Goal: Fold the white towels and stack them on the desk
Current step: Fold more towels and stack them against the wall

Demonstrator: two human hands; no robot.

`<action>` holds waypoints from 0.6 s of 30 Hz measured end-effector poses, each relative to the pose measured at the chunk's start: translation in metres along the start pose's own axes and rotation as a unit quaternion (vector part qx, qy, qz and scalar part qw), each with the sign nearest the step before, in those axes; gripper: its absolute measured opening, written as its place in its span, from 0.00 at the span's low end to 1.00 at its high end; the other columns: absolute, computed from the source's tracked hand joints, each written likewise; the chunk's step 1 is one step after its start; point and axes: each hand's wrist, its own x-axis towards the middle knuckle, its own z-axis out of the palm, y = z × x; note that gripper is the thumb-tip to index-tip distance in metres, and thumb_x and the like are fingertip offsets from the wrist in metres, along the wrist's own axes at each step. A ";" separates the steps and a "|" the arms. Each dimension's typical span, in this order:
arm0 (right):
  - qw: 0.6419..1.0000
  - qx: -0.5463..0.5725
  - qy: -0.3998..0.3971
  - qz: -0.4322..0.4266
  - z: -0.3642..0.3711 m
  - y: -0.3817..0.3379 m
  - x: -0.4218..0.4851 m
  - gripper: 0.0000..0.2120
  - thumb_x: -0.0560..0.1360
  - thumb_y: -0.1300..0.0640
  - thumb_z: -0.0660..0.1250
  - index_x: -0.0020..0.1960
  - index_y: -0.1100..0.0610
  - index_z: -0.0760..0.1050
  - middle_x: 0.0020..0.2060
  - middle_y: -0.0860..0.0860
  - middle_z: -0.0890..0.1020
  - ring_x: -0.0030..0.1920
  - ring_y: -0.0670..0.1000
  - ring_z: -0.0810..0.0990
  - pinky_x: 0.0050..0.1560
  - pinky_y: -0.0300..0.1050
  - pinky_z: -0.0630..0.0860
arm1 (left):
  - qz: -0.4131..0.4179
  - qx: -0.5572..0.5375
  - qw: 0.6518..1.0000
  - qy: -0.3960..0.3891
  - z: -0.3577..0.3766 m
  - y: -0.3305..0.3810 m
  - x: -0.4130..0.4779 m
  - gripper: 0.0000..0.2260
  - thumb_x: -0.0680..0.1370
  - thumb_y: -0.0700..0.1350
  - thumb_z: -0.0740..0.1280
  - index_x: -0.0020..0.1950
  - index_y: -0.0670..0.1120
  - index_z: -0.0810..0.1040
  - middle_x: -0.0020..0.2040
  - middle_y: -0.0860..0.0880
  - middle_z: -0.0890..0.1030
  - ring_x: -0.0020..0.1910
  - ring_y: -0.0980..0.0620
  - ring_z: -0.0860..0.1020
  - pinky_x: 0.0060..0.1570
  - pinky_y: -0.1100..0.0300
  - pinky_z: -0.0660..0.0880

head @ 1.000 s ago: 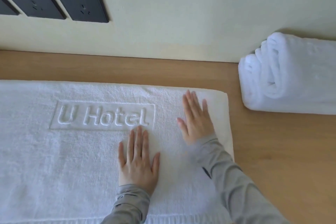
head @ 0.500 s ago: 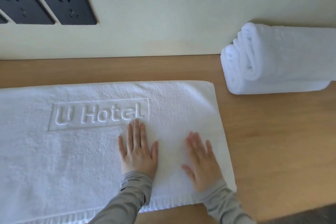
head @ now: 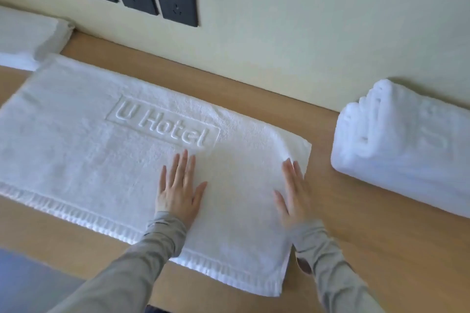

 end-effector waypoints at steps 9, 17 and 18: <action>0.984 -0.044 -0.150 0.089 -0.033 0.038 0.125 0.28 0.80 0.51 0.56 0.76 0.58 0.51 0.71 0.58 0.65 0.69 0.59 0.66 0.67 0.52 0.64 | -0.679 -0.392 0.607 0.130 -0.016 0.098 -0.103 0.32 0.73 0.48 0.72 0.72 0.43 0.62 0.69 0.38 0.65 0.69 0.38 0.63 0.64 0.43 0.63; 0.967 0.022 -0.214 0.133 -0.042 0.061 0.163 0.23 0.76 0.51 0.65 0.67 0.61 0.68 0.61 0.58 0.76 0.60 0.60 0.75 0.61 0.52 0.70 | -0.665 -0.592 0.449 0.068 -0.004 0.152 -0.111 0.19 0.70 0.47 0.75 0.52 0.35 0.76 0.39 0.44 0.78 0.37 0.46 0.76 0.45 0.55 0.71; 0.961 0.010 -0.241 0.139 -0.044 0.063 0.167 0.23 0.75 0.51 0.66 0.65 0.62 0.69 0.59 0.58 0.77 0.57 0.60 0.76 0.59 0.50 0.70 | -0.667 -0.598 0.440 0.055 -0.003 0.158 -0.112 0.19 0.70 0.48 0.75 0.51 0.35 0.75 0.38 0.45 0.77 0.37 0.46 0.76 0.45 0.55 0.70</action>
